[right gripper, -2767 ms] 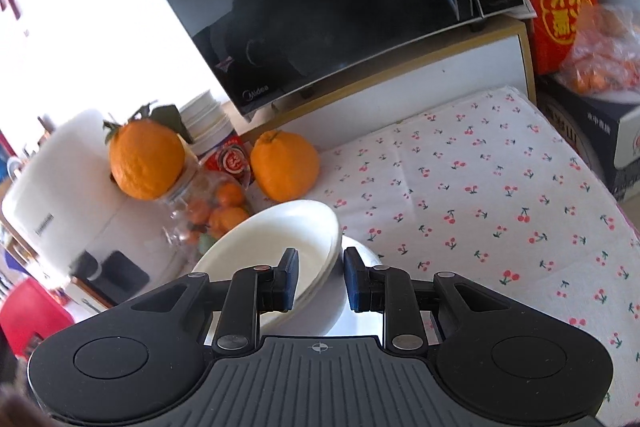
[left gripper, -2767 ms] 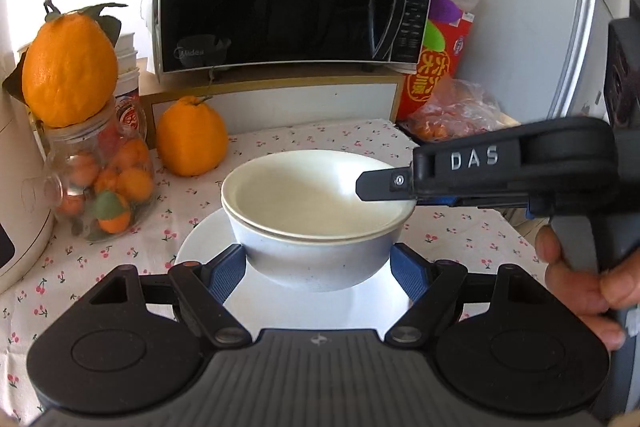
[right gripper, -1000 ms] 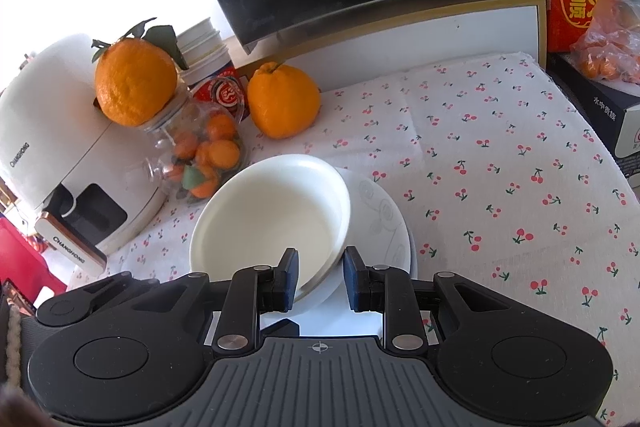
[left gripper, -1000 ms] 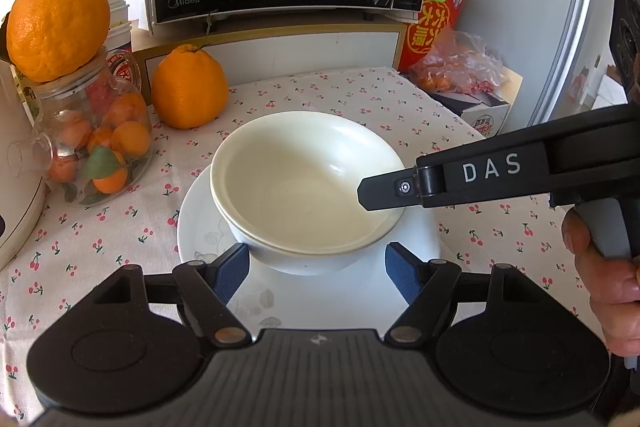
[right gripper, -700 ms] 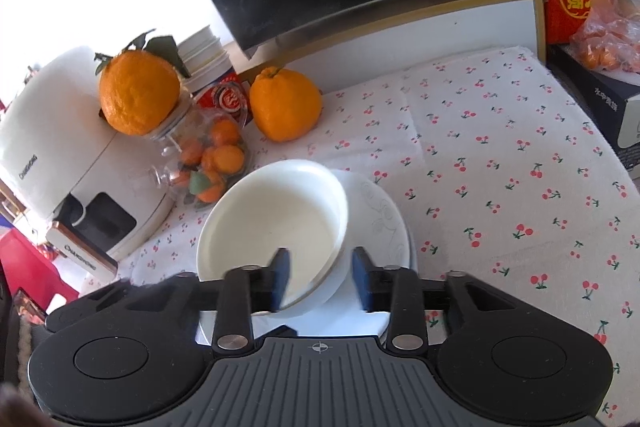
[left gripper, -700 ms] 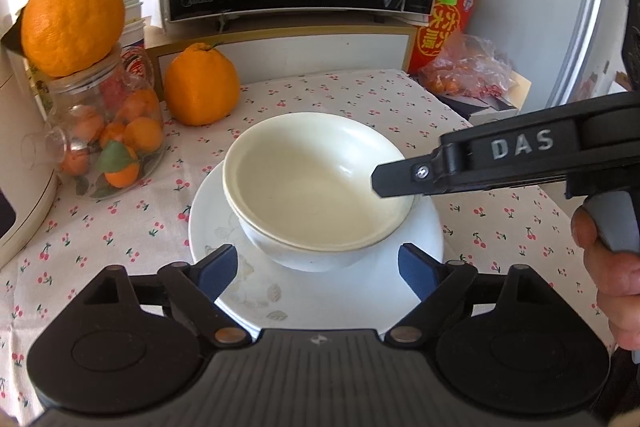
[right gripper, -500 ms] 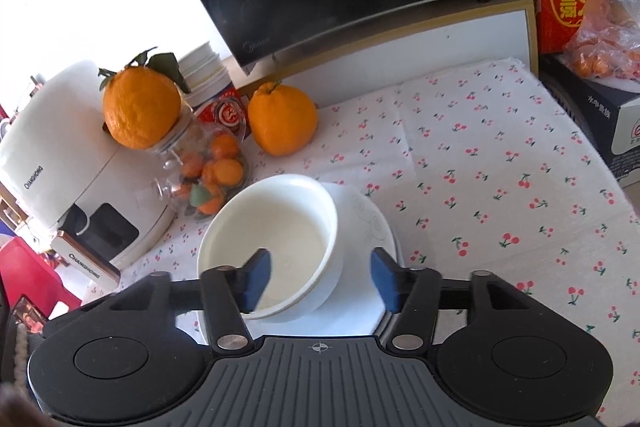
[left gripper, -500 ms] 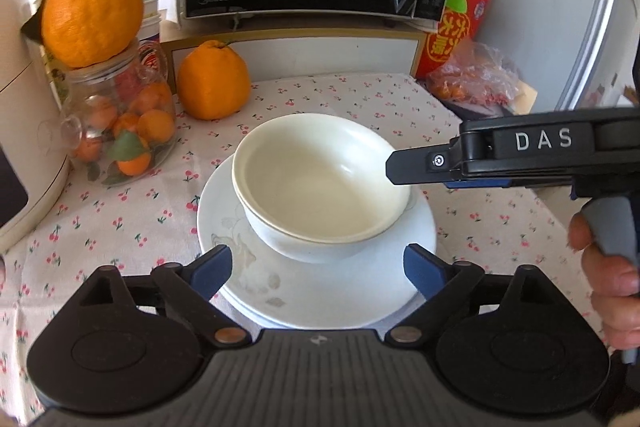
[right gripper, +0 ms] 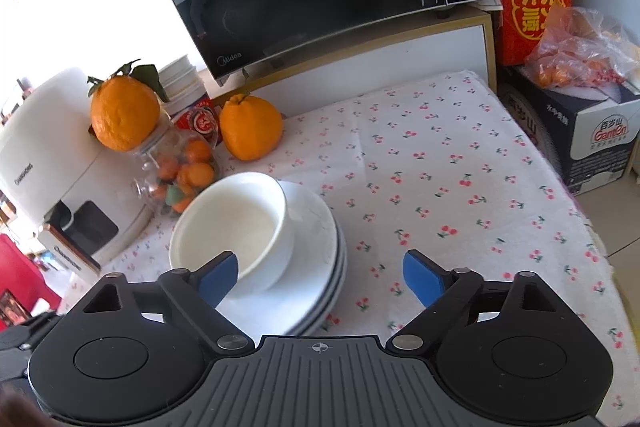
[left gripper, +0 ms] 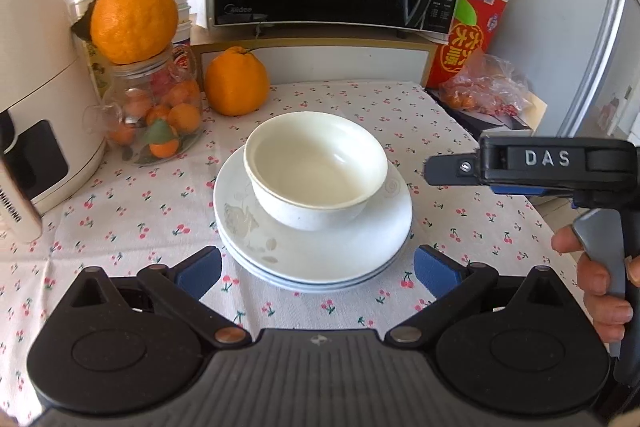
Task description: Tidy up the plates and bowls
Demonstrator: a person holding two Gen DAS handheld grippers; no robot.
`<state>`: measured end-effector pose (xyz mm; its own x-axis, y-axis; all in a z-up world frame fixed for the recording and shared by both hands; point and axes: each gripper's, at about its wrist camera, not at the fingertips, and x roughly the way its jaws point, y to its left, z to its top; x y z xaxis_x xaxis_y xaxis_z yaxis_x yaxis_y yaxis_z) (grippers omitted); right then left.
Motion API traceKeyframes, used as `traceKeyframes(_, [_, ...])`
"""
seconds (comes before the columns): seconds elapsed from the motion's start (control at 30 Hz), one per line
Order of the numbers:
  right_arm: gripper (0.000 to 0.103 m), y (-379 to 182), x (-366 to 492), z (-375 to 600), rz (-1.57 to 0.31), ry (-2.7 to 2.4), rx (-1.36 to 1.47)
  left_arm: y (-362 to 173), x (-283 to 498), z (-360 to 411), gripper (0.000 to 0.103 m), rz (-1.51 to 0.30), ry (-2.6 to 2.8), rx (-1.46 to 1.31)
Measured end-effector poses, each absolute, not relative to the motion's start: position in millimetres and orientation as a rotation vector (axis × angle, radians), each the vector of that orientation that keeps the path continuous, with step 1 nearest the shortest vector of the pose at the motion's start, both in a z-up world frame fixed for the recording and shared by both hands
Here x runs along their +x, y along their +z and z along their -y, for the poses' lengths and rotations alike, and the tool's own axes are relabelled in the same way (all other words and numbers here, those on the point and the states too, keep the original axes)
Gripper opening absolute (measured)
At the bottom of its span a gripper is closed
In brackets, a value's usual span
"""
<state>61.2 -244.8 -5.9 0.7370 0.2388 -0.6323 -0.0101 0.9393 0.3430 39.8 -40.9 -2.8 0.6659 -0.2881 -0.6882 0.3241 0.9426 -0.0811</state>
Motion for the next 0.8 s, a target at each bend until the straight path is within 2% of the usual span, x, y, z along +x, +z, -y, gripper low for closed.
traceKeyframes(0.27, [0.100, -5, 40, 249, -0.737, 0.112, 0.299, -1, 28, 46, 0.103, -0.810, -0.254, 0.067])
traceKeyframes(0.8, [0.101, -21, 33, 224, -0.823, 0.066, 0.147, -13, 29, 38, 0.103, -0.898, -0.040, 0.040])
